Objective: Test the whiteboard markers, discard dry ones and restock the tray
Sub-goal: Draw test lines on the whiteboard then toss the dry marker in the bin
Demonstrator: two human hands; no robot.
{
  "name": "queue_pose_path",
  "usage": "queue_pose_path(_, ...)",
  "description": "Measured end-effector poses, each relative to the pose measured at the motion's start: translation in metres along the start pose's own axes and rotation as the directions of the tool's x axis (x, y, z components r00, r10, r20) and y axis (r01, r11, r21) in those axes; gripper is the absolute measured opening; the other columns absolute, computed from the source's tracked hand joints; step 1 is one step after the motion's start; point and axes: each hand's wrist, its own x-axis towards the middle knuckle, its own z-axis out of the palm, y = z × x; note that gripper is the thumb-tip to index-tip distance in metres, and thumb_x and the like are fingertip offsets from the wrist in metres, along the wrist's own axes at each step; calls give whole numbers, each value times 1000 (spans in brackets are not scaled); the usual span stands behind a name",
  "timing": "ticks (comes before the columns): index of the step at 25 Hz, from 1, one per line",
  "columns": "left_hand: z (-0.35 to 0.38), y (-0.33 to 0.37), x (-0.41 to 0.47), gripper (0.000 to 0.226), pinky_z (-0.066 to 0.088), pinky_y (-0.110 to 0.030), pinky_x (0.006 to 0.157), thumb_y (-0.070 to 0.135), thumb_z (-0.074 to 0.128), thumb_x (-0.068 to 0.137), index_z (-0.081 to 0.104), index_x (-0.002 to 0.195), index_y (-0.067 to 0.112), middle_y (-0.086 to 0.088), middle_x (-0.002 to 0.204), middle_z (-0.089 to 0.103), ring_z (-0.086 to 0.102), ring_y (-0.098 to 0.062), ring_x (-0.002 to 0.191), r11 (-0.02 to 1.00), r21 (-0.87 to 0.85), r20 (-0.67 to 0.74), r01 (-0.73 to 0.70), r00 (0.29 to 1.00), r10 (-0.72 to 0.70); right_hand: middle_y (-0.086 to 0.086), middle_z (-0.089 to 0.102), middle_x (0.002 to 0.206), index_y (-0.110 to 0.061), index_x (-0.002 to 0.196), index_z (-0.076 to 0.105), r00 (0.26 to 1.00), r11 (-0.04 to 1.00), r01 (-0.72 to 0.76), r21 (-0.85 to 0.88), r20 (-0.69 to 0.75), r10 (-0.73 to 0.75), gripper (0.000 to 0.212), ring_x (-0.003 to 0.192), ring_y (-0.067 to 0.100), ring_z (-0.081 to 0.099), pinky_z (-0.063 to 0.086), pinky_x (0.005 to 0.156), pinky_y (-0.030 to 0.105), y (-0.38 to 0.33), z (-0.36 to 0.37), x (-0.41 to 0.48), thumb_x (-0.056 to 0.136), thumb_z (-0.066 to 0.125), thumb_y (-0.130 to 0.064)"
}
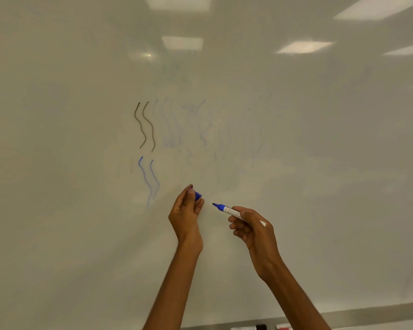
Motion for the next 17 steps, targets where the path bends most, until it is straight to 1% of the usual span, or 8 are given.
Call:
queue_pose_path(2,-19,-1,-5,22,61,-28,76,16,67,92,72,112,7,-12,104,74,71,-29,102,989,-58,-28,138,990,-140,21,73,93,-5,105,73,1000,999,-24,-29,12,25,28,79,27,67,55,76,37,14,6,-6,100,46,-9)
queue_pose_path(4,-32,0,-13,20,62,-29,76,14,68,91,72,109,6,-12,102,75,72,-28,100,981,-56,-28,187,982,-189,21,73,94,-5,106,73,999,998,-39,-43,21,40,27,79,28,67,55,76,37,25,9,-11,100,47,-9)
queue_pose_path(9,-49,0,-27,19,61,-30,79,14,69,91,73,108,7,-11,101,76,74,-20,94,987,20,-29,160,987,-160,17,74,94,-6,109,72,996,996,-75,-48,43,77,27,77,25,68,57,76,35,43,15,-13,100,47,-12)
queue_pose_path(12,-51,-7,-35,22,61,-30,81,15,70,90,73,110,7,-9,102,76,74,-20,94,988,52,-29,142,990,-141,14,75,96,-7,113,70,994,994,-77,-78,74,83,25,79,25,69,57,76,35,51,10,-11,101,49,-15)
queue_pose_path(14,-50,-11,-40,23,61,-30,82,15,71,90,73,111,6,-8,103,76,74,-20,96,989,83,-32,126,992,-123,13,75,98,-8,115,68,992,994,-68,-87,99,76,23,81,25,71,59,77,33,52,5,-11,100,52,-16)
queue_pose_path(17,-51,-16,-45,23,61,-29,81,15,71,89,74,110,5,-8,103,76,74,-20,95,988,118,-54,104,994,-98,14,76,101,-6,112,67,989,993,-79,-84,115,89,21,89,28,74,61,78,31,55,-4,-11,97,58,-17)
